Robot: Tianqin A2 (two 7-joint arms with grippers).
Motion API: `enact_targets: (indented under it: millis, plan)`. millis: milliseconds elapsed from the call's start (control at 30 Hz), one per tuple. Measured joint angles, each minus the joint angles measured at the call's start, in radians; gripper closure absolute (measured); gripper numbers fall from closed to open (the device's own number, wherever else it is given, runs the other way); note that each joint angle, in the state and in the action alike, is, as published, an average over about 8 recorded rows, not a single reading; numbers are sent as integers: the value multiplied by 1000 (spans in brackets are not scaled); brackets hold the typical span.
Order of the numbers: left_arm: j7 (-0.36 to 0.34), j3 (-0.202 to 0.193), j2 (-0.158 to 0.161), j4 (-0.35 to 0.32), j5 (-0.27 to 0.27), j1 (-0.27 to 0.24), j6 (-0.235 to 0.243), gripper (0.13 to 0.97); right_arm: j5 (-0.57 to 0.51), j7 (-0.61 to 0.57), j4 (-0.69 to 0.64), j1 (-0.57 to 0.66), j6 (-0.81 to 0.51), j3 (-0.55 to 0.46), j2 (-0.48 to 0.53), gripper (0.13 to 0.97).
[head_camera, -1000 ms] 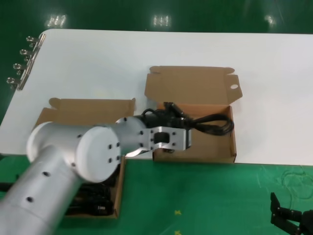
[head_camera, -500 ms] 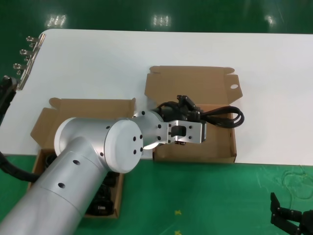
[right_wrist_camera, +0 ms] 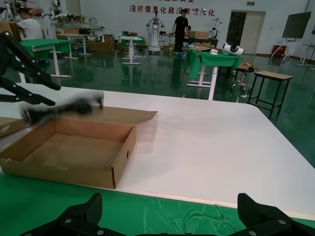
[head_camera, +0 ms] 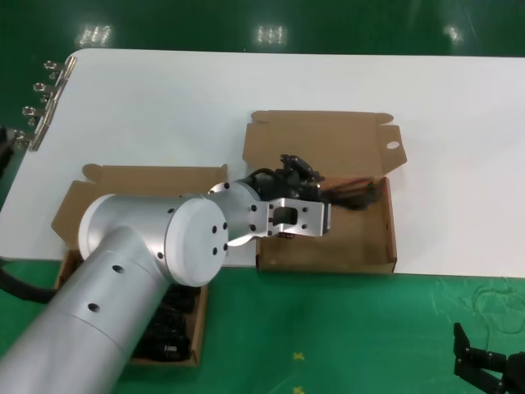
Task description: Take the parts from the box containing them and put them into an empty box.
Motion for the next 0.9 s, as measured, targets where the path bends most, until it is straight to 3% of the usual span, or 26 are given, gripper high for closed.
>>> enact_targets:
  millis: [367,500,667,900]
  plan:
    - [77,-14,-30,-4,-73,4,-20,722,0,1,0,0,0,0,0,129]
    - [117,-18,-43,-18,-123,18,-26,722,0,1,0,0,0,0,0,129]
    - [166,-25,-52,-28,-183,29,-36,604,0,1,0,0,0,0,0,129]
    - [174,-28,-53,-30,-197,34,-39,458,0,1,0,0,0,0,0,129]
